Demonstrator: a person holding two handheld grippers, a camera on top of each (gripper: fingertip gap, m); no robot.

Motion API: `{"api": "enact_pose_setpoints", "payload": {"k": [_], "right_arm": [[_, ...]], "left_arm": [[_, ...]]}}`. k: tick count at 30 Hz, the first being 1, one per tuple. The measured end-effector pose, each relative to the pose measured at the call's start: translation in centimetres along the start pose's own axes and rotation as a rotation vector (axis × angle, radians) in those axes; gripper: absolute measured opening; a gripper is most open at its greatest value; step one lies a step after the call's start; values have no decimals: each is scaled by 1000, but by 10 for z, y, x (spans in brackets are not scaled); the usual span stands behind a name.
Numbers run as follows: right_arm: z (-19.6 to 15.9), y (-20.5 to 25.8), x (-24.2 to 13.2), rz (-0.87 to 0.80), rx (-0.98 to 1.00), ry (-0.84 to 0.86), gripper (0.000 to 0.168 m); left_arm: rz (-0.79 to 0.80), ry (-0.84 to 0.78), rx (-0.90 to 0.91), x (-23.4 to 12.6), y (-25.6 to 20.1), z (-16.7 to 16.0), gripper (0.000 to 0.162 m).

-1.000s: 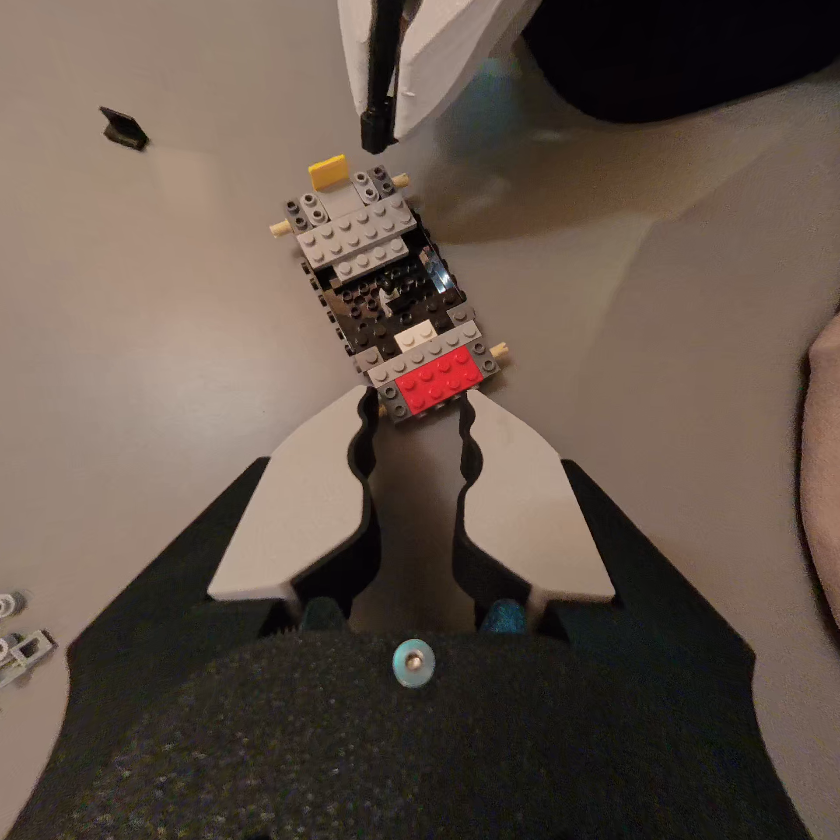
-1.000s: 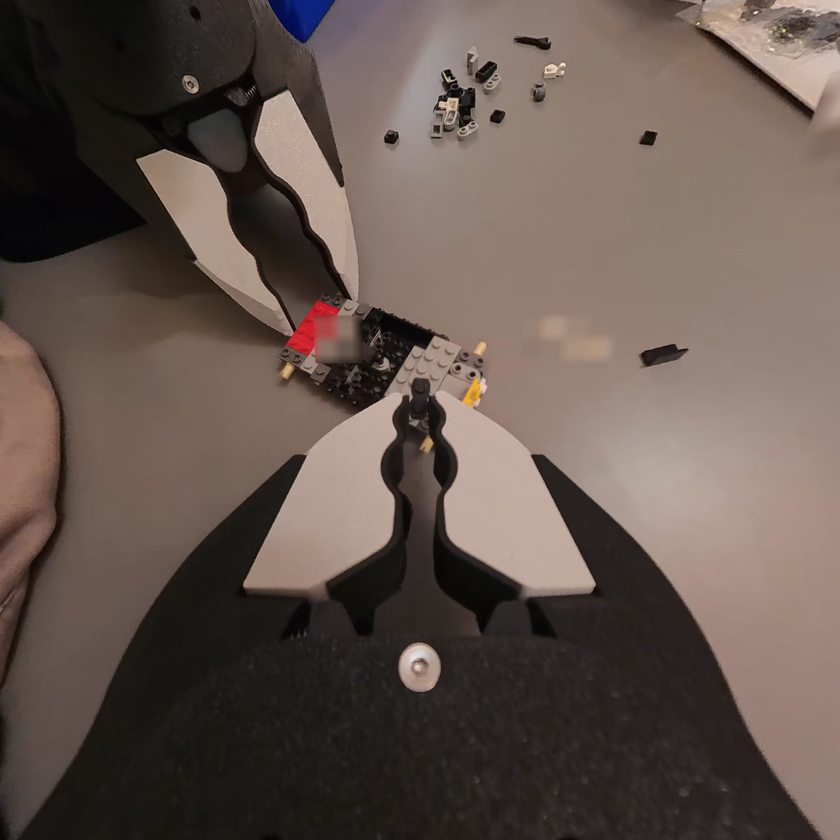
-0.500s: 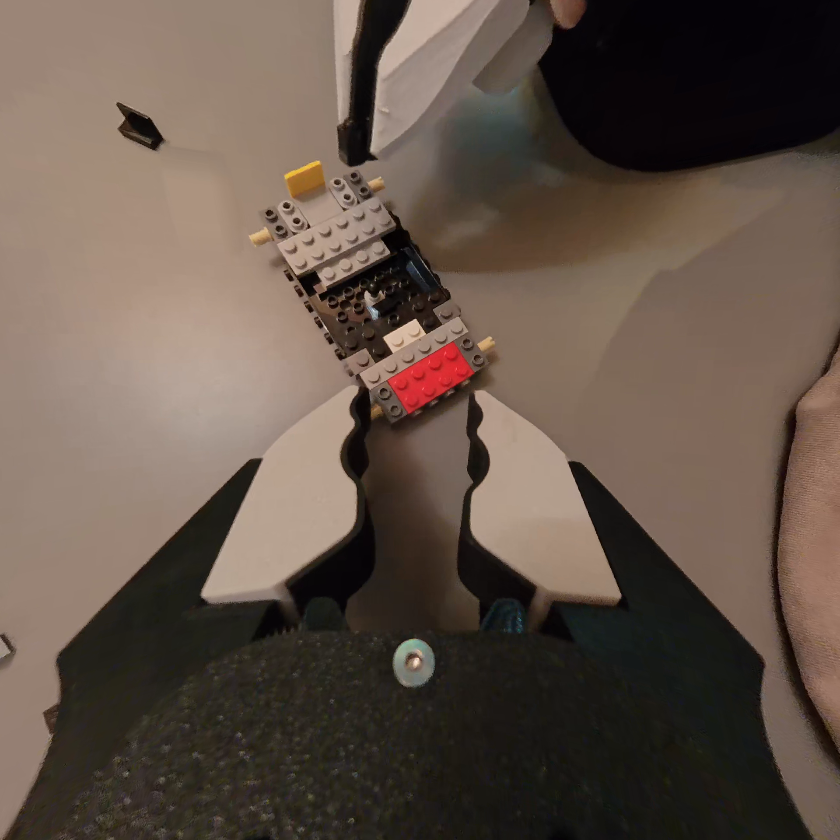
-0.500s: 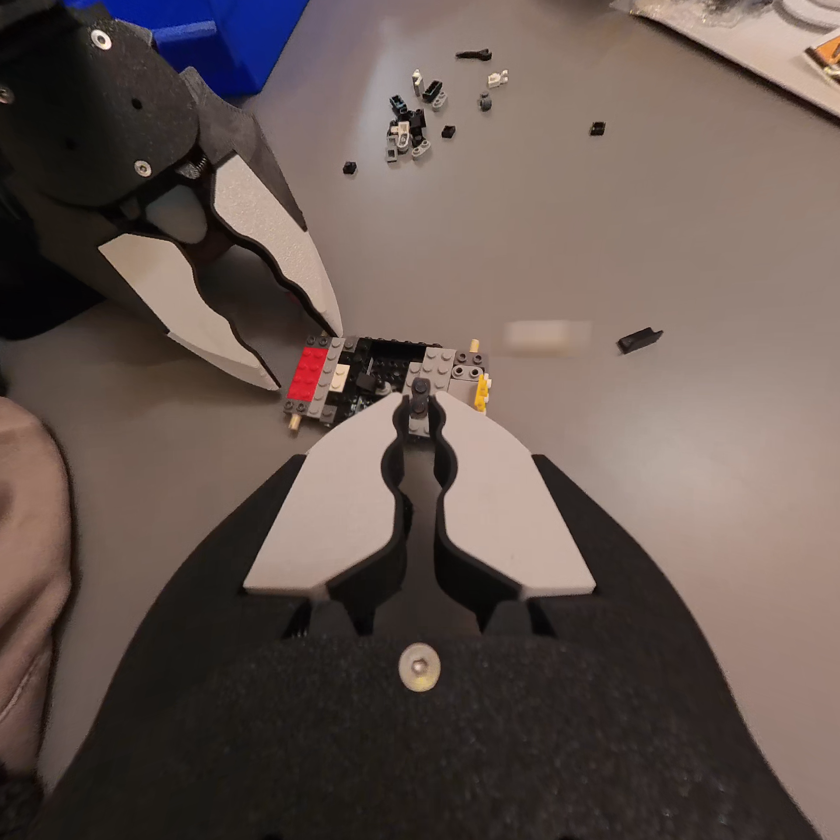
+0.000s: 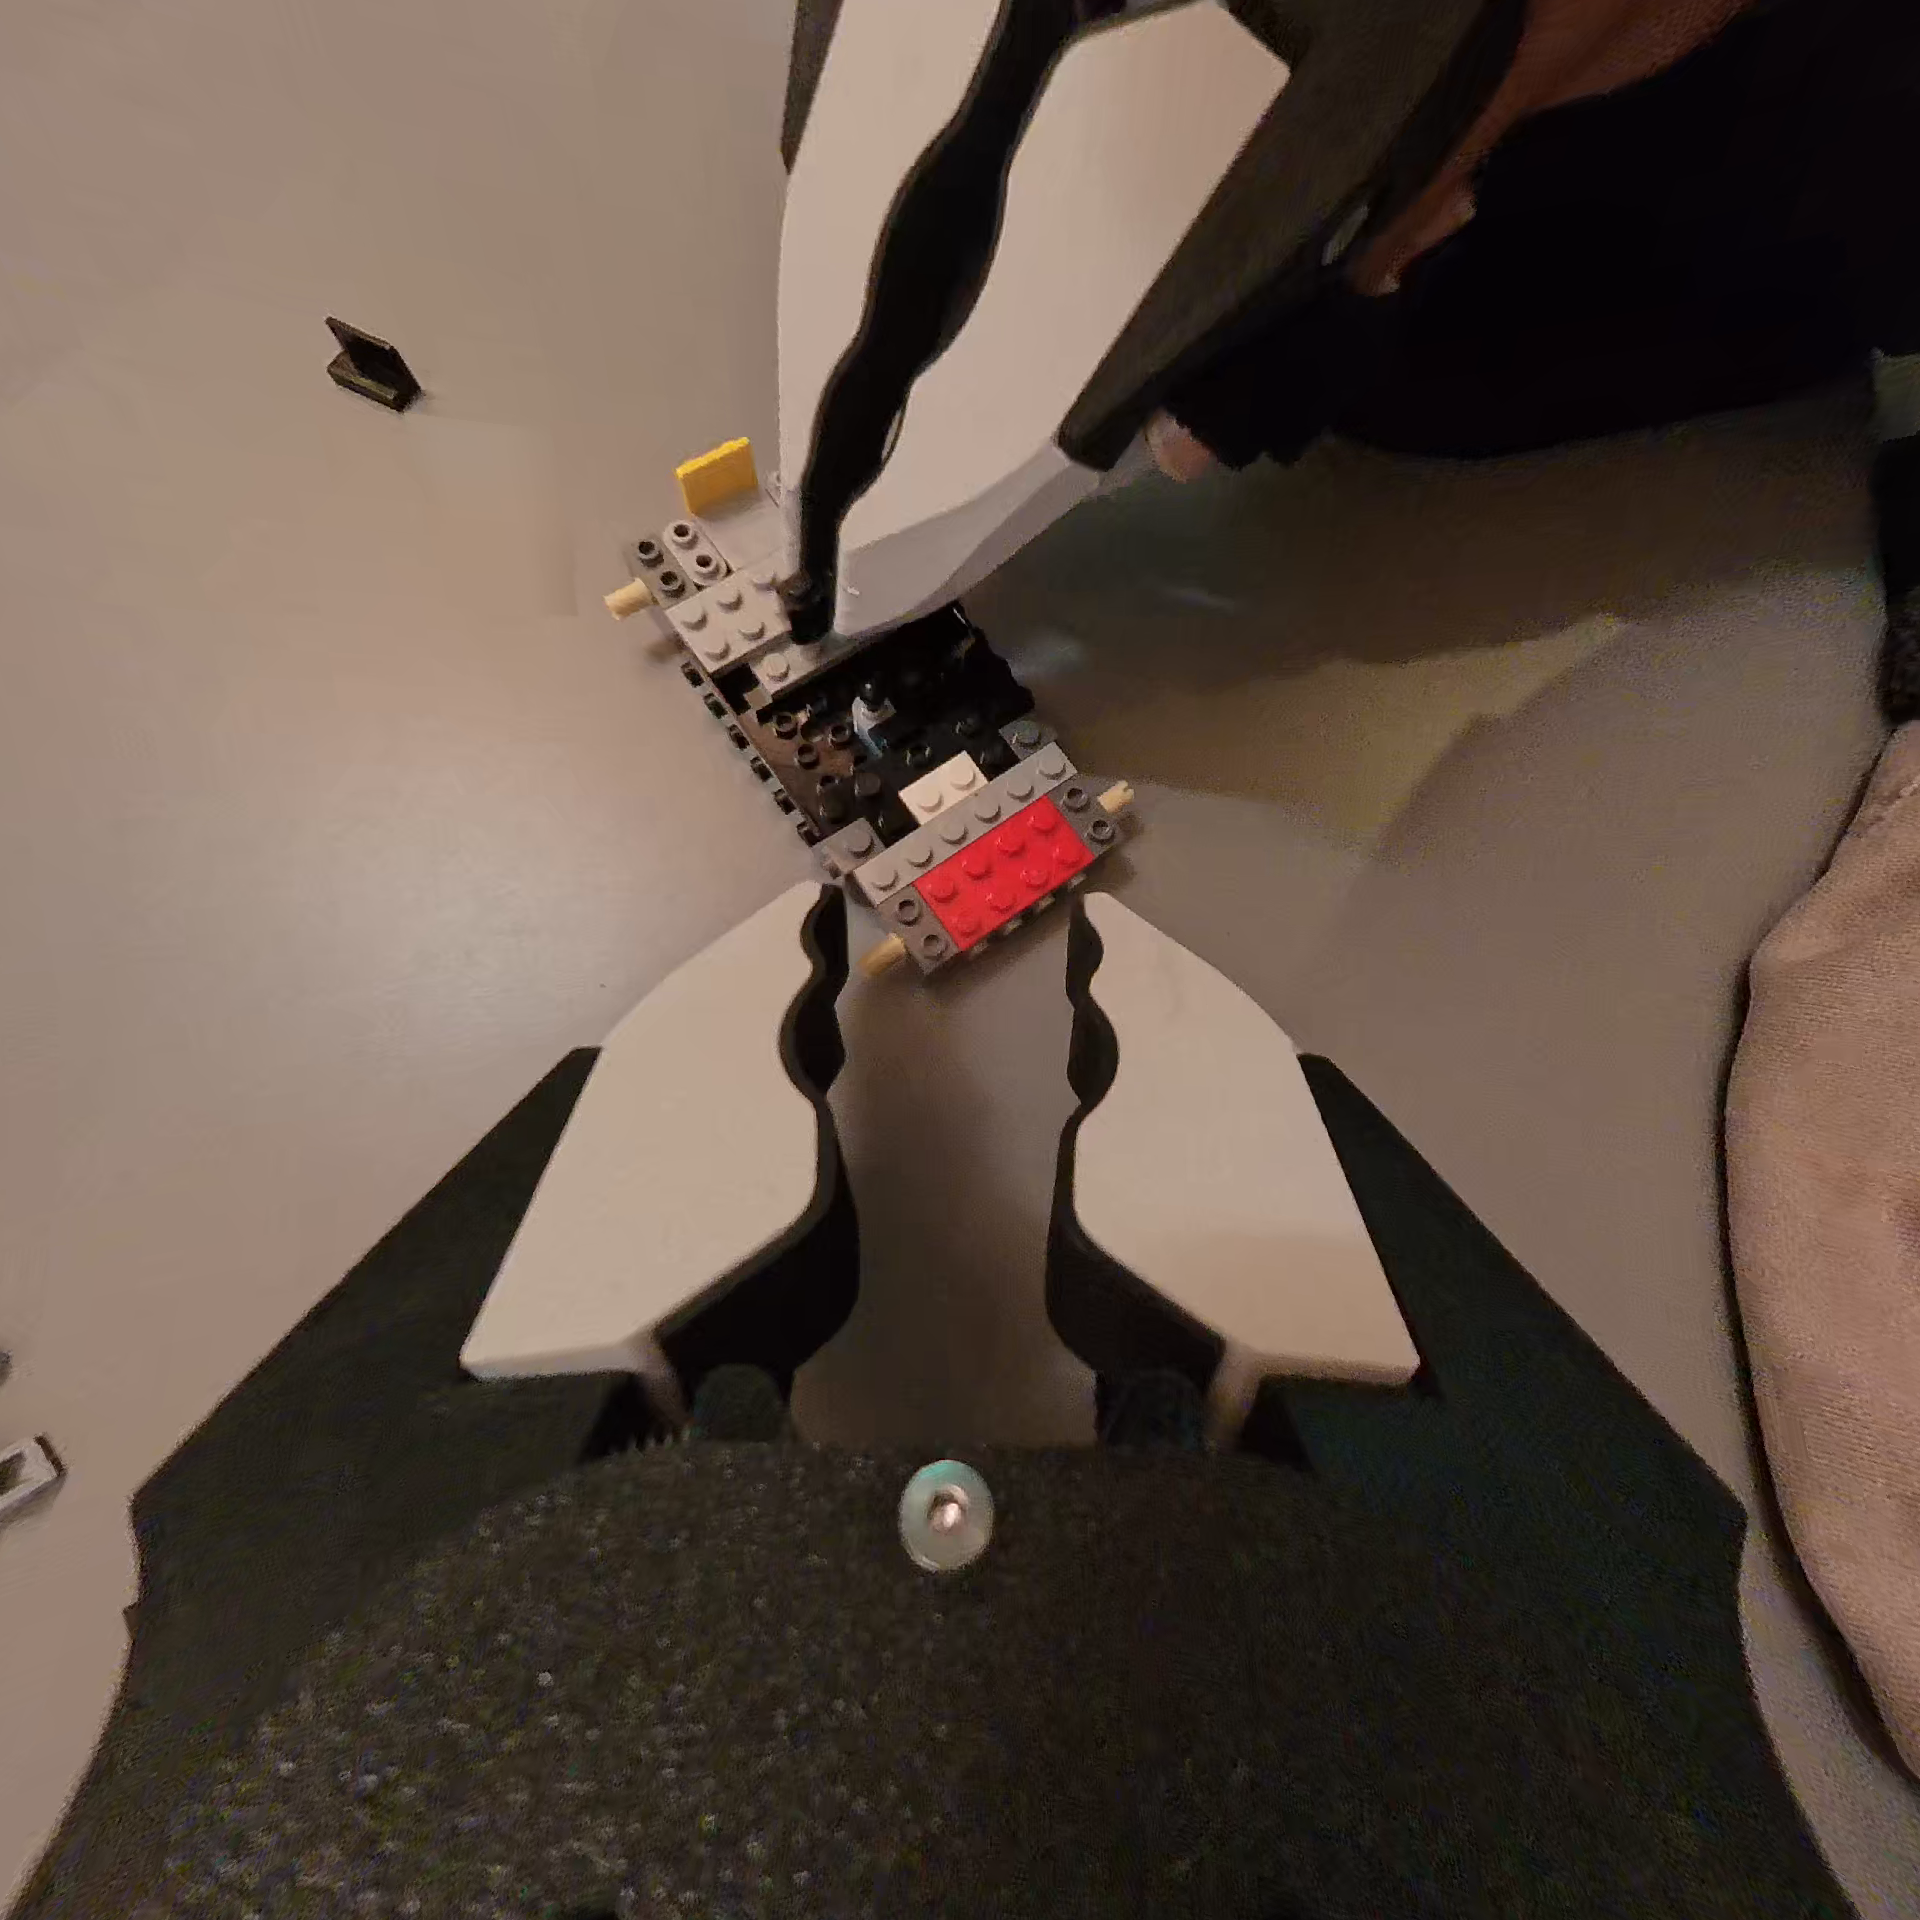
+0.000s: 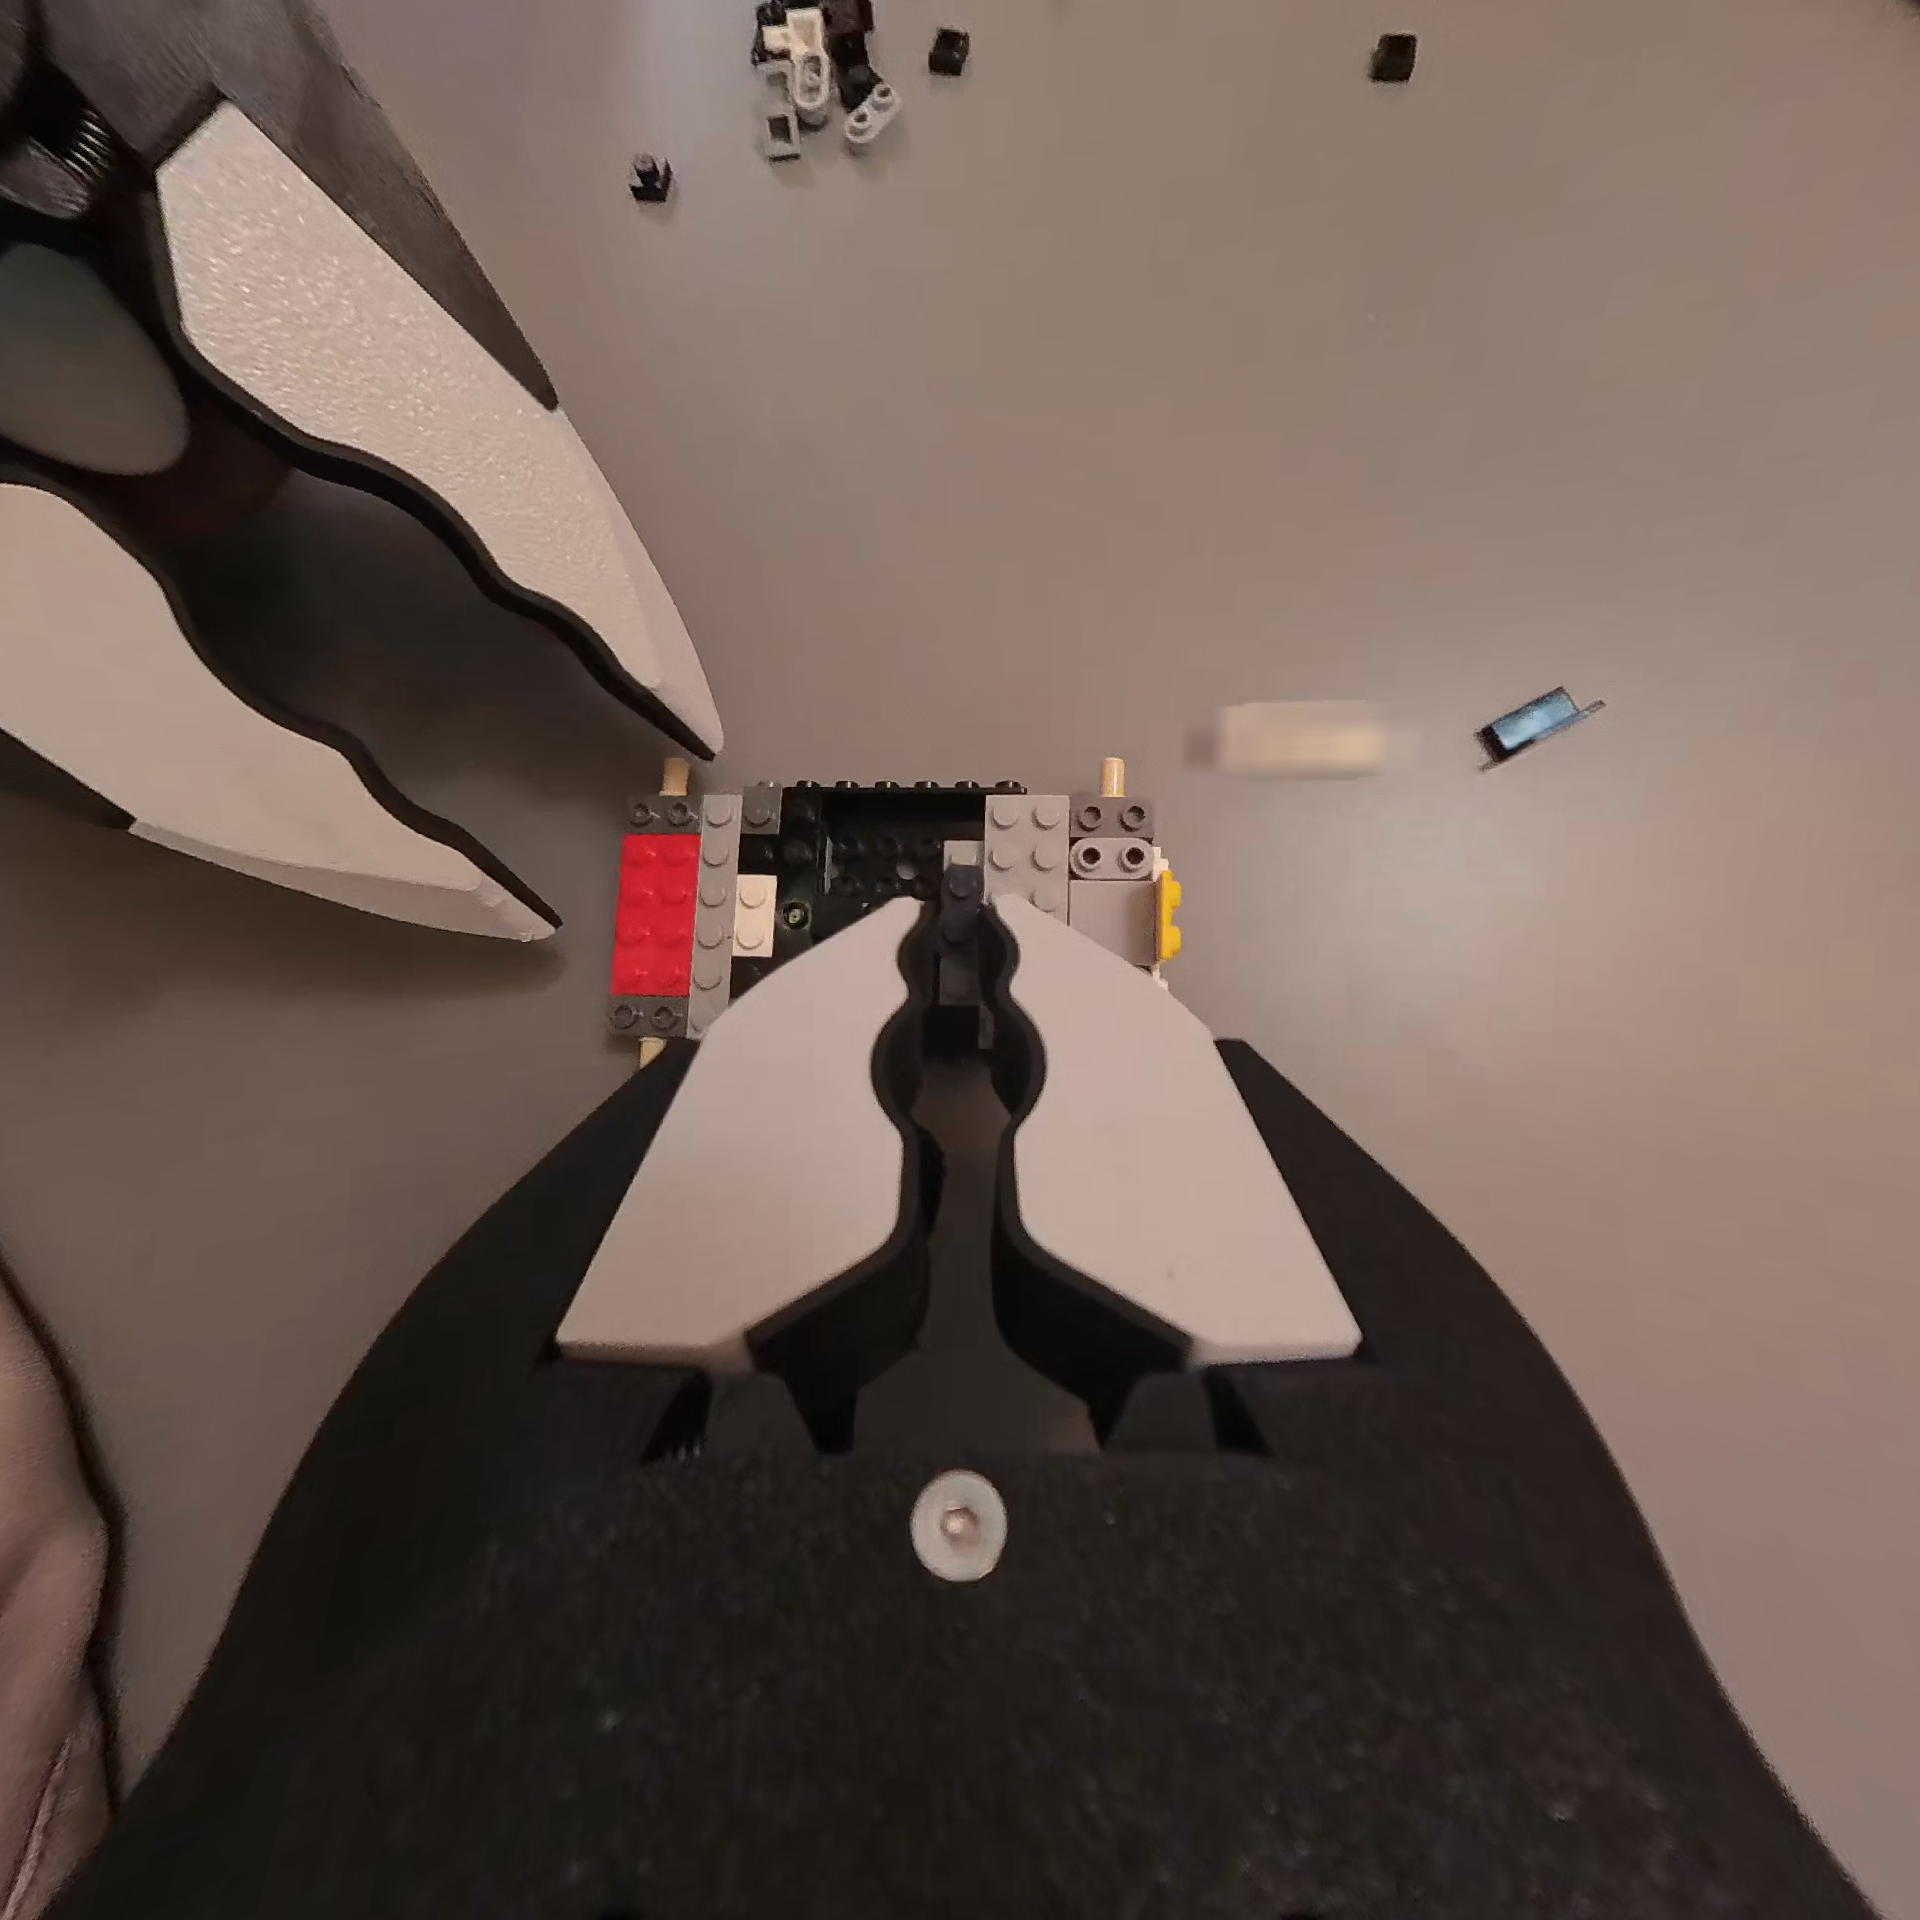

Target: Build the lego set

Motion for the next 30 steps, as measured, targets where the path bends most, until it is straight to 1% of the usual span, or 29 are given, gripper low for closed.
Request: {"api": "enact_pose_setpoints", "payload": {"k": [1, 12, 30], "right_arm": [[0, 1, 1, -13, -5, 9, 7], [-1, 5, 3, -67, -21, 40, 7], [-1, 5, 2, -72, -35, 55, 10]], "left_arm": [[2, -1, 0, 0, 0, 0, 40], [12, -13, 11, 0, 1, 4, 40], [6, -12, 15, 3, 2, 5, 39]]}}
Point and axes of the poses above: each gripper's, where its closed fingertips meet, x out along the fingers, z out of its top, y = z × x across the jaws, the point moved 9 cm from there along -x, back along the fingers, and after that the axes turned 9 degrees about -y, right-handed, at the moved point
